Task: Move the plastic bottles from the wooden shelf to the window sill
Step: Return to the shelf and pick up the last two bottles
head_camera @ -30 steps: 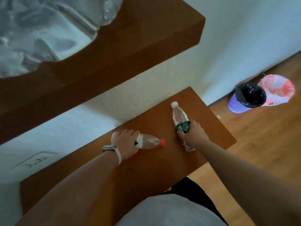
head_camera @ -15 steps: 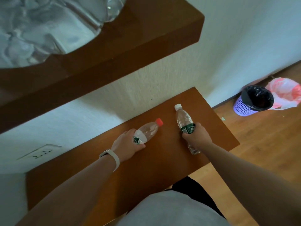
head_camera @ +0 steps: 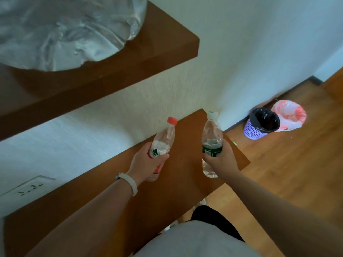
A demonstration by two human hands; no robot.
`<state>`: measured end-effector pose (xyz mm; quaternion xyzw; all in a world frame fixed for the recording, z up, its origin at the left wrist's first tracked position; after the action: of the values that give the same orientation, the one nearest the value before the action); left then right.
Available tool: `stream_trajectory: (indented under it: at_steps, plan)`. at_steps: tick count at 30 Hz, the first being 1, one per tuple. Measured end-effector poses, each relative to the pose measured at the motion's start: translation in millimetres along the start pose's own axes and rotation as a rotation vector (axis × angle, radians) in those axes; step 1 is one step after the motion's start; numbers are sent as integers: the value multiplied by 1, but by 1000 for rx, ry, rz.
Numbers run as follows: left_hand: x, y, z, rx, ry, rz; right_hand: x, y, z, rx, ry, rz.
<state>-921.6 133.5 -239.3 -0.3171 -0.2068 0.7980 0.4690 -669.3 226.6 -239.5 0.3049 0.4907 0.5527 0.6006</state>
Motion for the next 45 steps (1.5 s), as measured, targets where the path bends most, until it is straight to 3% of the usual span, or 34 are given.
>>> stream_trajectory:
  at_steps: [12,27,36,45]
  plan:
    - [-15,-70,-1,-254,-80,-1,-11,53,39,181,79,114]
    - [-36,-175,-24,-349,-330,172,56,77,112,233,425,205]
    - [-91,-175,-24,-368,-579,376,59,86,83,188,739,243]
    - [-202,-138,-10,-416,-854,618,-15,105,25,102,1056,368]
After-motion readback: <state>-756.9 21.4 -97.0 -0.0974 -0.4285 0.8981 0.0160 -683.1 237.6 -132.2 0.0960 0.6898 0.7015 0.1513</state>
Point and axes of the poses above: each hand's wrist, its own x-axis towards the middle knuckle, its own z-axis out of the back of the hand, y = z × x, the point moved 3 cm from there along x, towards the middle knuckle, and after that the axes turned 13 degrees about x, right-handed, at the moved point
